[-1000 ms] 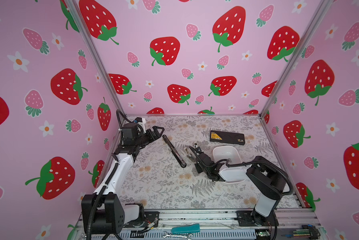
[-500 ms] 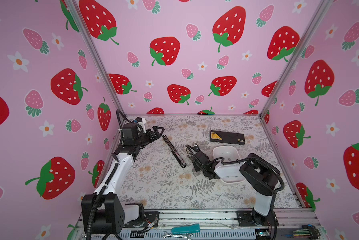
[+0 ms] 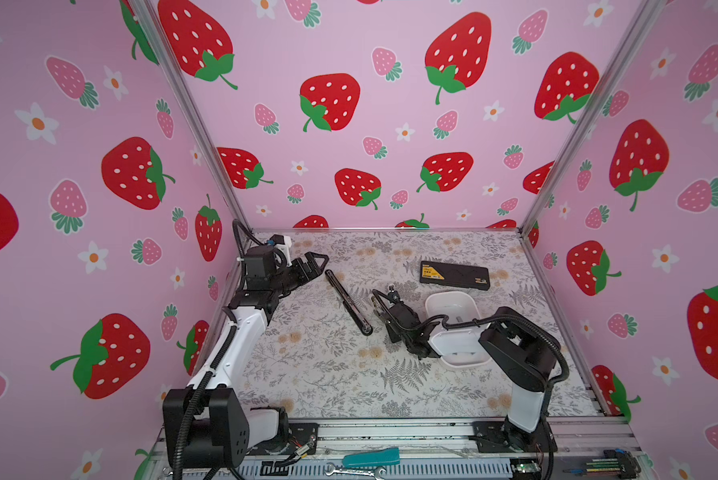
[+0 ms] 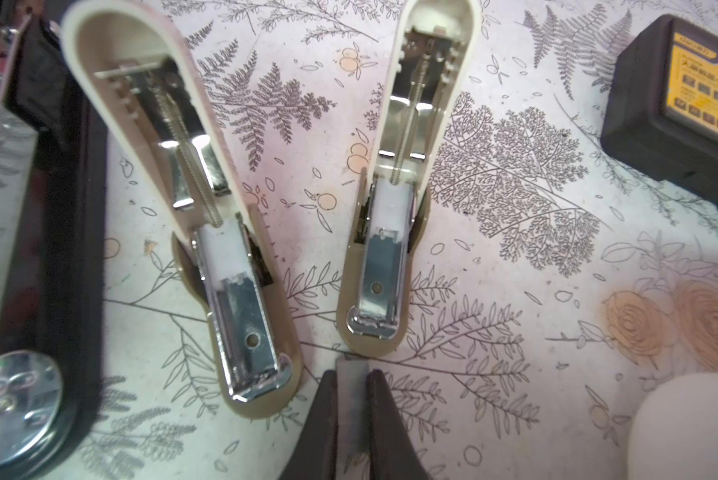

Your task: Load the staples into the stapler

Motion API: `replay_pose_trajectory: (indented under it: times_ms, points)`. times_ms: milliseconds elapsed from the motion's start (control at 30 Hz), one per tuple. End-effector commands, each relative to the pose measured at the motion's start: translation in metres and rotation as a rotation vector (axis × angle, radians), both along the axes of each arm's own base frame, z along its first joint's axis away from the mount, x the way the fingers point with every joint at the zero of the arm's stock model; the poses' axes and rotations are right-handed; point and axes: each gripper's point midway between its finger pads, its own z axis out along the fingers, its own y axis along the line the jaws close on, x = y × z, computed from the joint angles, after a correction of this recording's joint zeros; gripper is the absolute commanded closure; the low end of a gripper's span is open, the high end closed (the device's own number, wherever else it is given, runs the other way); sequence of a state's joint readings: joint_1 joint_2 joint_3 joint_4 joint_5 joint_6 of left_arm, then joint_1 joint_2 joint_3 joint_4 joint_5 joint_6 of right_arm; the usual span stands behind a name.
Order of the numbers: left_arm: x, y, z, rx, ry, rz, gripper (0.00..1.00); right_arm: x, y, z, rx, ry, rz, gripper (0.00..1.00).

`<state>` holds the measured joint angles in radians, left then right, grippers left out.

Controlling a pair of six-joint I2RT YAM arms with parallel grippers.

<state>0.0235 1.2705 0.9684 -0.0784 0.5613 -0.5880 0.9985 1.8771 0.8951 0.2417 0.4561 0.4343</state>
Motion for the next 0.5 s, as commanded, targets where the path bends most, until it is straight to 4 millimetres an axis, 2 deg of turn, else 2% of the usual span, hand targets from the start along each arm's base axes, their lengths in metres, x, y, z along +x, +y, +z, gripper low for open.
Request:
replay_pose_trajectory:
  times_ms: [0,233,467]
  points:
    - [0.003,-0.002,0.018,-0.005,-0.046,-0.016,0.01,-0.003,-0.009,0.007,-0.002,0.006,-0.020,0.86]
    - [0.004,-0.003,0.017,-0.004,-0.044,-0.017,0.01,-0.005,-0.010,0.028,0.040,-0.017,-0.013,0.86]
    - [0.003,-0.003,0.017,-0.005,-0.045,-0.018,0.01,-0.008,-0.006,0.031,0.064,-0.007,0.005,0.86]
